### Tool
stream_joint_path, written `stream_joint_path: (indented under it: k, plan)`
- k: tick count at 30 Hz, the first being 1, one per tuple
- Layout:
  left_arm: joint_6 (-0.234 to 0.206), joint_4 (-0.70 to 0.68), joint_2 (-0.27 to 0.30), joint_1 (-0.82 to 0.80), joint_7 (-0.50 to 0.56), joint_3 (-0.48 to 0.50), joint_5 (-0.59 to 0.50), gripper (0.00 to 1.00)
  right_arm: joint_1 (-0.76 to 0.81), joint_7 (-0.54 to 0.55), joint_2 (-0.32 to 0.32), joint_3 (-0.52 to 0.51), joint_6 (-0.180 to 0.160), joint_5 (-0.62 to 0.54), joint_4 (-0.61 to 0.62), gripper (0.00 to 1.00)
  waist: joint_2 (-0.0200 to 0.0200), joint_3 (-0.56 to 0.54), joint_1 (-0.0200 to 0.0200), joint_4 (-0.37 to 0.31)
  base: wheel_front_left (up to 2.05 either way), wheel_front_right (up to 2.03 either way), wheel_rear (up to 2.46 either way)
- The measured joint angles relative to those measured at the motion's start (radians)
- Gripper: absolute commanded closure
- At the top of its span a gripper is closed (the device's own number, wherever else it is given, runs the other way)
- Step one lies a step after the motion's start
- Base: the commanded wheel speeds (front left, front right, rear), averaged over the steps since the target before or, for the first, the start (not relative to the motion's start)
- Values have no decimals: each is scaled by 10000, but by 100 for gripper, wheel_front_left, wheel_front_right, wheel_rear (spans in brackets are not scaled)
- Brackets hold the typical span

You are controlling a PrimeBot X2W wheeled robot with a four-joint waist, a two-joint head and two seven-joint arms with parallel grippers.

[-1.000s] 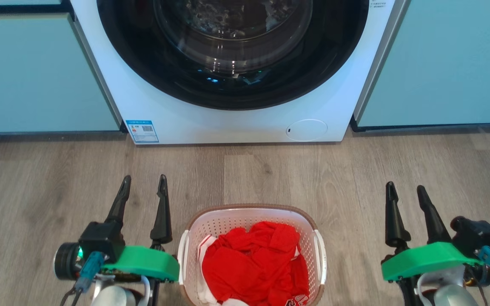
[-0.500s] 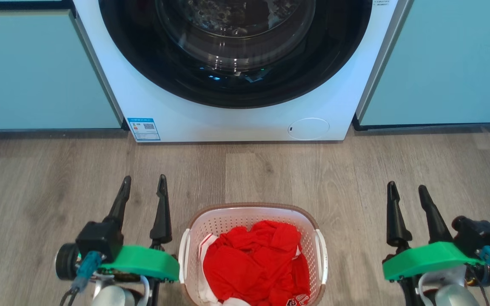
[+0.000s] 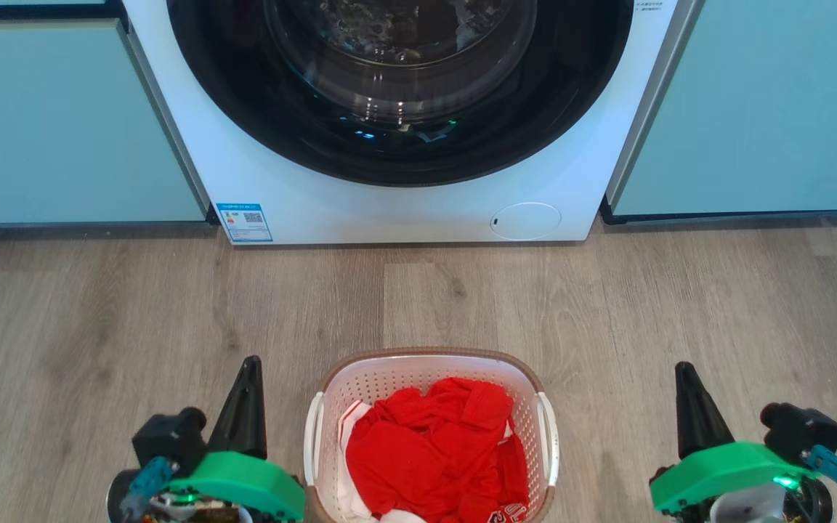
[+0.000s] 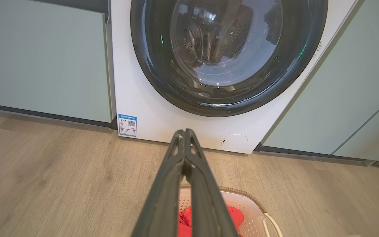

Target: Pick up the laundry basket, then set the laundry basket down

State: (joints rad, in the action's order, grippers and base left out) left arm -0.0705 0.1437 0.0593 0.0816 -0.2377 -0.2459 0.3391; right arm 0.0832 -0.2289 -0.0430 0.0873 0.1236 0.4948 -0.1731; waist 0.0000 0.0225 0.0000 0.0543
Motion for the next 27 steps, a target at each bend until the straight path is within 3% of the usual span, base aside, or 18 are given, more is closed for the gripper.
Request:
stream_joint_path:
  k: [27]
  plan:
    - [441, 334, 36, -233, 612, 470, 3124, 100, -187, 610, -12, -297, 0, 2721, -222, 100, 0, -46, 1, -126, 0, 0, 0]
